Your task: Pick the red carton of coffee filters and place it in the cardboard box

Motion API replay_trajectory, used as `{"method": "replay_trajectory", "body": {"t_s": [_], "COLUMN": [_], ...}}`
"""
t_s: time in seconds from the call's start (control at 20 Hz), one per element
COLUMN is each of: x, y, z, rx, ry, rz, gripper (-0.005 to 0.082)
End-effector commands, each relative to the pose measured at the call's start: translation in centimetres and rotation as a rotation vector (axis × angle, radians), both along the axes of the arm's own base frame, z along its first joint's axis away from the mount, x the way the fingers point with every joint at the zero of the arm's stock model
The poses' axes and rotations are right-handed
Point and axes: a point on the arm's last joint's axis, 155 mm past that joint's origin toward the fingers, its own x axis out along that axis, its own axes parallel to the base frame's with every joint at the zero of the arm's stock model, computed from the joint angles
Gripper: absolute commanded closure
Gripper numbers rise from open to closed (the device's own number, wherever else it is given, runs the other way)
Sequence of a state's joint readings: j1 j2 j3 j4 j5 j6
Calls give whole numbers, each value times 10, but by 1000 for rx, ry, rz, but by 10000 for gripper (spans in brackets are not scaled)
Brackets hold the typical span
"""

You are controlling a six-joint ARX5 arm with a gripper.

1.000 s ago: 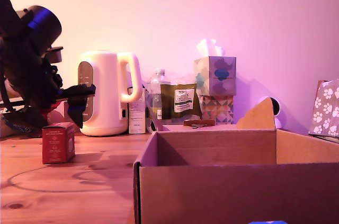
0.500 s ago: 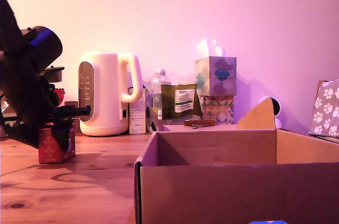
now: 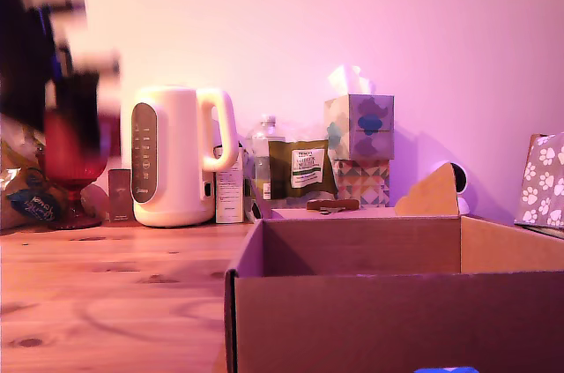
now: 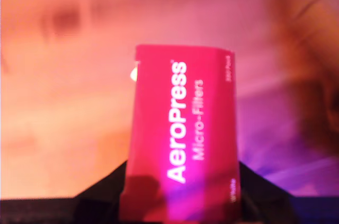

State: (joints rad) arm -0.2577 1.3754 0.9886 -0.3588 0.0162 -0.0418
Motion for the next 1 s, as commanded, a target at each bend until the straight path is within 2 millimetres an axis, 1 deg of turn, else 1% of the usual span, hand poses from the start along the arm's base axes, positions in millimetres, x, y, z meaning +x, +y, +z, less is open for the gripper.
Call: {"method": "replay_trajectory", "body": {"t_s": [0.0, 0.1, 0.2, 0.25, 0.35, 0.5, 0.7, 0.8, 0.95], "x": [-3, -7, -15, -20, -27, -47, -73, -88, -105], "y": [-4, -12, -33, -50, -80, -132, -188, -214, -245], "z": [3, 9, 9, 12, 22, 38, 54, 58, 52], "rx": [7, -1, -48, -82, -126, -194, -227, -245, -263], "ry": [-7, -20, -8, -15, -53, -104, -181, -211, -215], "rz": [-25, -78, -173, -251, -355, -523, -674, -744, -817], "gripper": [587, 587, 587, 587, 587, 587, 587, 587, 587]}}
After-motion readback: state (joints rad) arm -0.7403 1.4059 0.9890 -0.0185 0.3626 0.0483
